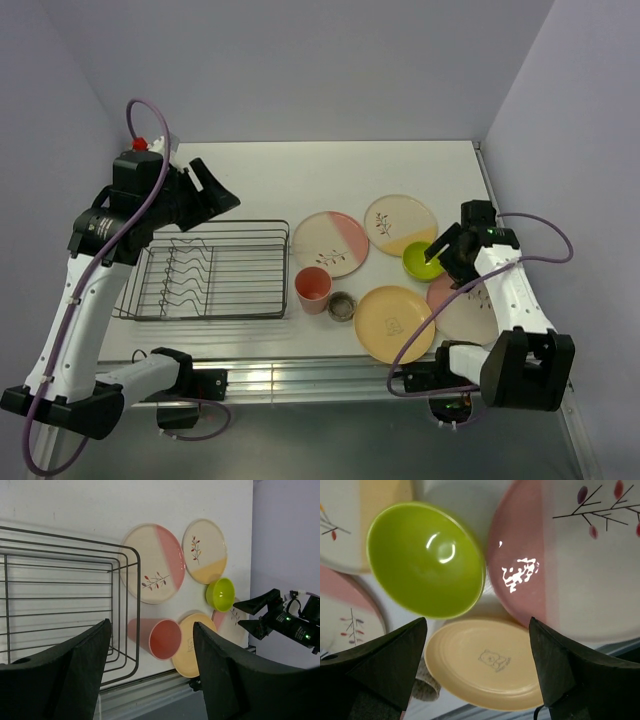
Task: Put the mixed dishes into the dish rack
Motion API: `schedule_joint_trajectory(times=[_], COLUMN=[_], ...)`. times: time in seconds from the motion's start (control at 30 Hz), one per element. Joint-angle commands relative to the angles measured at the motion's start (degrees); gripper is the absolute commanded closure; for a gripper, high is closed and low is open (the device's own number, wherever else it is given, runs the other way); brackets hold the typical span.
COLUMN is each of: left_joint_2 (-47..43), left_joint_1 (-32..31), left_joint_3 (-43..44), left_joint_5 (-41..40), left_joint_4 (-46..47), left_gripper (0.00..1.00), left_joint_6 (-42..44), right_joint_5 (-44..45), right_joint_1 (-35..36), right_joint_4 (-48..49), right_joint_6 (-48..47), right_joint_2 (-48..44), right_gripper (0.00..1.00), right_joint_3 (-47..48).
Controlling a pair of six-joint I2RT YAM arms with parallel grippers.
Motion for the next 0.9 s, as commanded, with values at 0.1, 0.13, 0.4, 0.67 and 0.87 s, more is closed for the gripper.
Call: schedule_joint_trajectory(times=[0.1, 0.13, 0.4, 0.67, 0.87], left_joint_2=[-1.9, -1.4, 2.4, 6.8, 14.0], left_joint_1=[0.1, 0.1, -0.2, -4.0, -19.4], left_joint_3=[-0.2, 0.1, 3.5, 7.8, 17.2], left_joint_5=[2.5, 2.9, 4.5, 1.6, -9.4], left_joint_4=[1.0, 0.5, -1.9, -3.5, -6.3], left_gripper=[0.3, 0.31, 0.37, 0.4, 0.37], left_joint_6=[-1.5, -1.4, 1.1, 5.4, 9.8], right_joint_5=[-1.4, -1.5, 0.5, 1.7, 2.9], right_joint_1=[-3.8, -3.9, -3.8, -3.6, -1.3], right_joint_4=[10.7, 11.5, 15.7, 16.8, 14.2], right_joint_6=[0.0, -0.2, 0.3, -0.6, -1.6], right_joint_2=[3.1, 5.1, 10.7, 10.4, 6.6], right_gripper=[0.12, 0.12, 0.38, 0.87, 1.0], right_joint_3=[-4.4, -3.8, -3.1, -4.9, -2.1])
